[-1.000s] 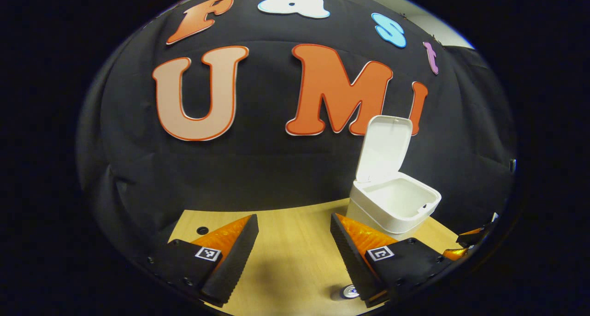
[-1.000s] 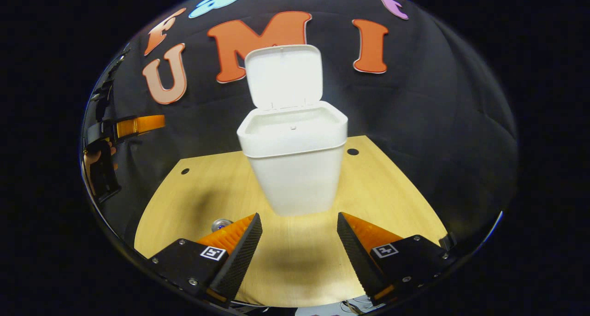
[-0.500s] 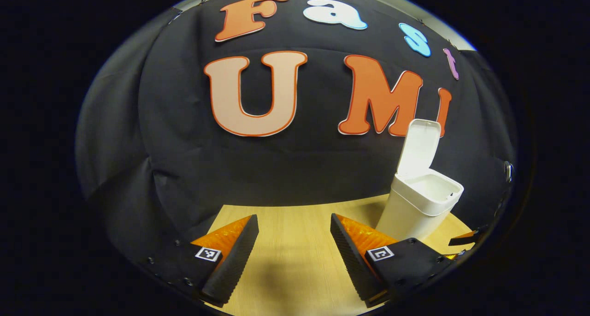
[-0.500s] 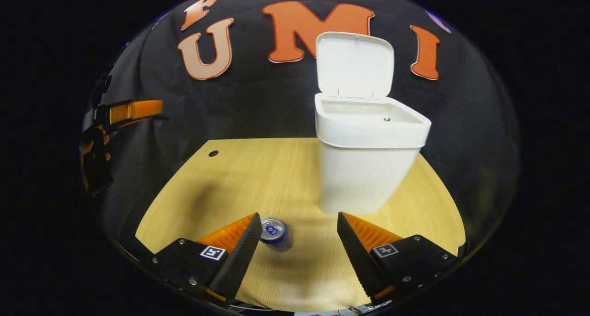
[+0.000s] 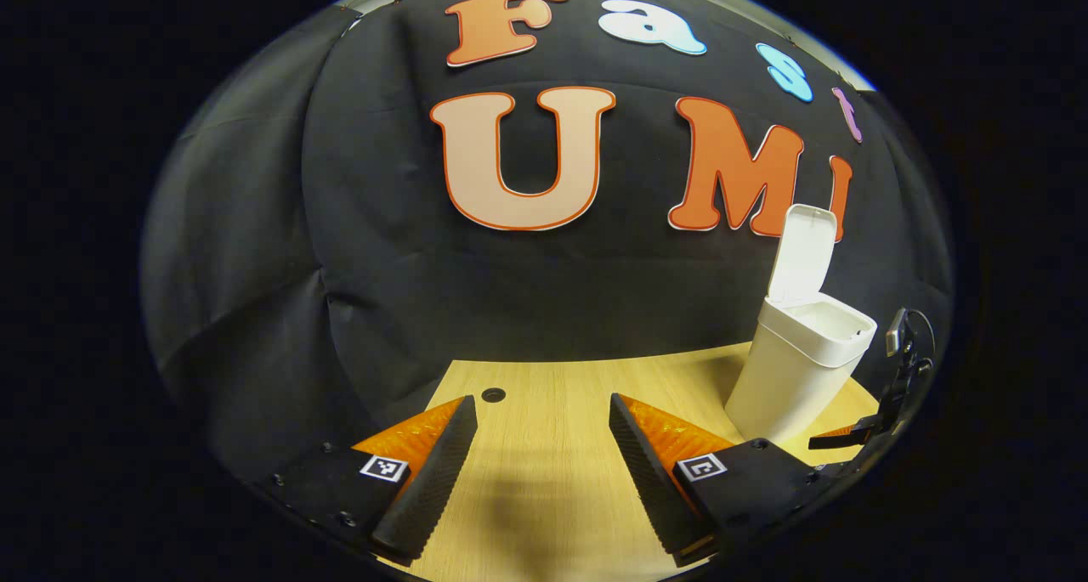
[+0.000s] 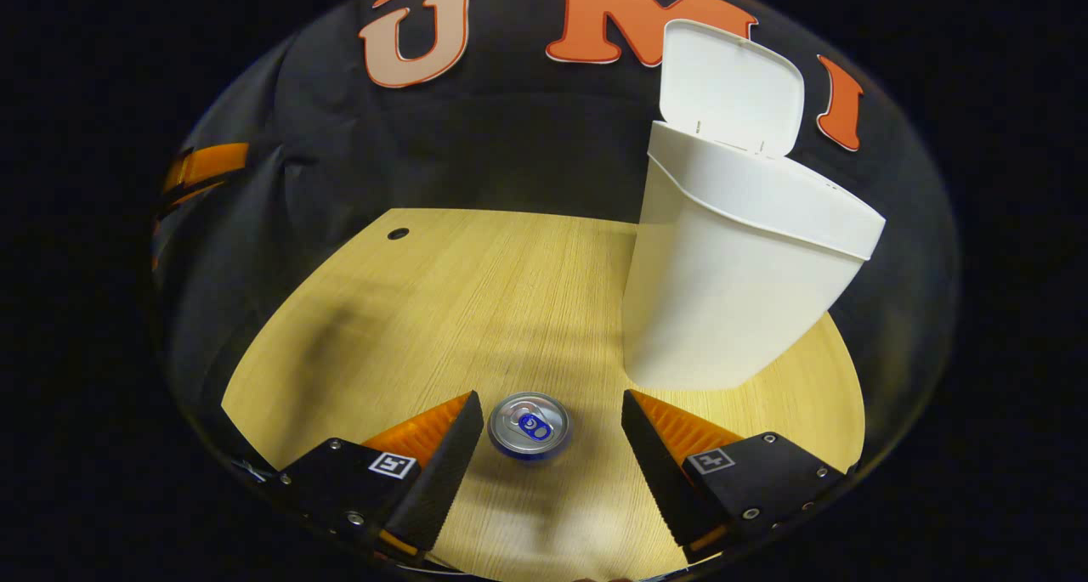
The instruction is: Press the lid of the desktop garbage bin to open it, pick up the crumpled paper on the desktop and throw it into the bin, then pick up the pop can on the desktop and drop it into the bin, and finally close the garbage bin lid.
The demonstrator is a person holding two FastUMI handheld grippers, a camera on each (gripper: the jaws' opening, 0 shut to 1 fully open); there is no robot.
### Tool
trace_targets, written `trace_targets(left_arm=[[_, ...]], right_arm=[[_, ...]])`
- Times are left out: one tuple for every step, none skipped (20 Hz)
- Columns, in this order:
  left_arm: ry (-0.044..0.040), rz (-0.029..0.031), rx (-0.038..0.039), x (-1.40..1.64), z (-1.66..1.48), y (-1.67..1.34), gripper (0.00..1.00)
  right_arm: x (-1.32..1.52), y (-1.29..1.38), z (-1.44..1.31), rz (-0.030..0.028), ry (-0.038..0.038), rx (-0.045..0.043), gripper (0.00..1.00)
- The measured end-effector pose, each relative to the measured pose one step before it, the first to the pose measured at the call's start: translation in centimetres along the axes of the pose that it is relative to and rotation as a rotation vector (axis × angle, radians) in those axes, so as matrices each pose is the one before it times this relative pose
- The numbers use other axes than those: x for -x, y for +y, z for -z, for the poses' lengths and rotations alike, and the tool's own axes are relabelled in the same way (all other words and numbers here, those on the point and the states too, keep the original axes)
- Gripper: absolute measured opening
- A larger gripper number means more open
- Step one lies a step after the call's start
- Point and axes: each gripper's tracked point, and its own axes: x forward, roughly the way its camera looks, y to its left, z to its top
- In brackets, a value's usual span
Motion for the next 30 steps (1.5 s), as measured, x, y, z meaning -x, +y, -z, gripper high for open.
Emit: trace_targets(left_arm=[[-0.00178, -0.00596, -0.00332, 0.213, 0.145, 0.401, 0.99], [-0.00327, -0.00464, -0.0003, 0.126, 0.031, 0.286, 0.99], [-0.00218, -0.0025, 0.00215, 0.079, 0.194, 0.14, 0.99], [-0.00054, -0.00243, 0.00204, 0.103, 0.034, 0.138, 0.99], [-0.00829, -0.00835, -0.00012, 0.057, 0.12, 0.173, 0.99], [-0.01355, -0.00932, -0.00094, 0.029, -0.117, 0.319, 0.99], [-0.01057, -0.0051, 0.00112, 0.039, -0.032, -0.017, 0.99], [-0.00766, -0.00283, 0.00083, 0.05, -0.076, 0.016, 0.99], [-0.00243, -0.00064, -0.00281, 0.112, 0.206, -0.156, 0.99], [-0.00177, -0.00089, -0.00493, -0.018, 0.024, -0.13, 0.99], [-0.00127, -0.00023, -0.00513, -0.074, 0.155, -0.204, 0.99], [-0.00153, 0.00029, -0.00308, 0.085, 0.021, -0.245, 0.99], [-0.00208, 0.001, 0.00135, 0.021, 0.121, -0.182, 0.99], [-0.00434, 0.00371, 0.00626, -0.023, -0.075, -0.333, 0.99], [-0.00484, 0.00321, 0.01029, -0.17, -0.048, -0.393, 0.98], [-0.00426, 0.00254, 0.00903, 0.038, -0.094, -0.287, 0.99], [-0.01144, -0.00012, 0.00641, 0.009, -0.085, -0.155, 0.99], [-0.01546, 0.0016, 0.00061, -0.052, -0.431, -0.175, 0.99], [-0.01193, 0.00127, -0.00147, -0.01, -0.081, -0.116, 0.99], [-0.01061, -0.00077, -0.00141, 0.002, -0.126, -0.096, 1.0], [-0.01089, -0.00054, -0.00071, -0.03, -0.071, -0.116, 0.99], [-0.00971, -0.00039, 0.00173, -0.055, 0.03, -0.075, 0.99], [-0.00888, 0.00387, 0.00378, 0.036, 0.017, -0.213, 0.99], [-0.00375, 0.00334, 0.00256, -0.012, 0.161, -0.2, 0.99], [-0.00326, -0.0001, -0.0045, -0.098, 0.284, -0.046, 0.99], [-0.00401, -0.0021, -0.00972, -0.069, 0.232, -0.027, 0.99], [-0.00082, -0.00103, -0.00668, -0.008, 0.32, 0.008, 0.99], [-0.0019, 0.00128, 0.00415, -0.059, 0.264, -0.183, 0.99], [-0.00228, 0.01042, 0.01416, -0.257, 0.122, -0.393, 1.0], [0.00587, 0.01505, 0.01118, -0.196, 0.334, -0.444, 0.99]], right_arm=[[-0.804, 0.242, 0.435, 0.00192, 0.01276, 0.00809, 1.0], [-0.692, 0.248, 0.462, -0.00454, 0.01388, 0.00351, 1.0], [-0.714, 0.169, 0.467, -0.00298, 0.01138, 0.00138, 1.0], [-0.764, 0.119, 0.477, 0.00039, 0.00856, 0.00058, 1.0], [-0.636, 0.187, 0.404, -0.00321, 0.00514, 0.00286, 1.0], [-0.638, 0.126, 0.459, 0.00349, 0.0078, 0.00815, 1.0], [-0.599, 0.028, 0.666, 0.00468, 0.01397, 0.01269, 1.0], [-0.555, 0.024, 0.66, 0.00314, 0.01431, 0.00905, 1.0], [-0.509, 0.188, 0.536, -0.00324, 0.00934, 0.00419, 1.0], [-0.509, -0.138, 0.413, 0.00689, 0.00737, 0.00174, 1.0], [-0.305, -0.056, 0.324, -0.00175, 0.00518, 0.00034, 1.0], [-0.264, -0.046, -0.106, -0.00623, 0.00272, -0.00423, 0.96], [0.23, -0.041, 0.009, -0.00455, -0.00981, -0.01066, 0.8], [0.019, -0.052, 0.125, -0.00617, -0.00033, -0.00452, 0.8], [0.14, 0.03, -0.007, -0.00465, 0.00037, -0.00564, 0.75], [0.027, 0.041, -0.238, -0.00503, -0.00425, -0.00769, 0.78], [0.191, 0.01, -0.22, -0.00601, -0.00594, -0.00683, 0.78], [0.106, 0.029, -0.158, -0.00536, -0.00483, -0.00601, 0.77], [0.145, -0.118, -0.212, 0.00042, -0.00837, -0.00185, 0.77], [0.058, 0.136, -0.137, -0.00082, -0.01116, 0.0001, 0.78], [0.122, 0.082, -0.095, -0.00537, -0.0106, 0.00166, 0.78], [0.095, -0.024, 0.153, -0.00732, -0.00834, 0.00423, 0.78], [0.197, -0.054, -0.282, -0.00381, -0.01333, 0.0059, 0.77], [-0.006, -0.071, -0.315, 0.00253, -0.0184, 0.00232, 0.78], [0.144, -0.081, -0.453, 0.00384, -0.01721, -0.00401, 0.78], [0.281, 0.114, -0.04, 0.00031, -0.01316, -0.01097, 0.77], [0.362, -0.023, -0.166, -0.00067, -0.00927, -0.01369, 0.77], [-0.099, -0.298, -0.056, 0.00296, -0.01488, -0.01256, 0.77], [0.17, -0.298, -0.424, 0.01143, -0.01839, -0.00902, 0.77], [0.051, 0.082, -0.146, 0.01224, -0.01347, -0.00564, 0.77]])
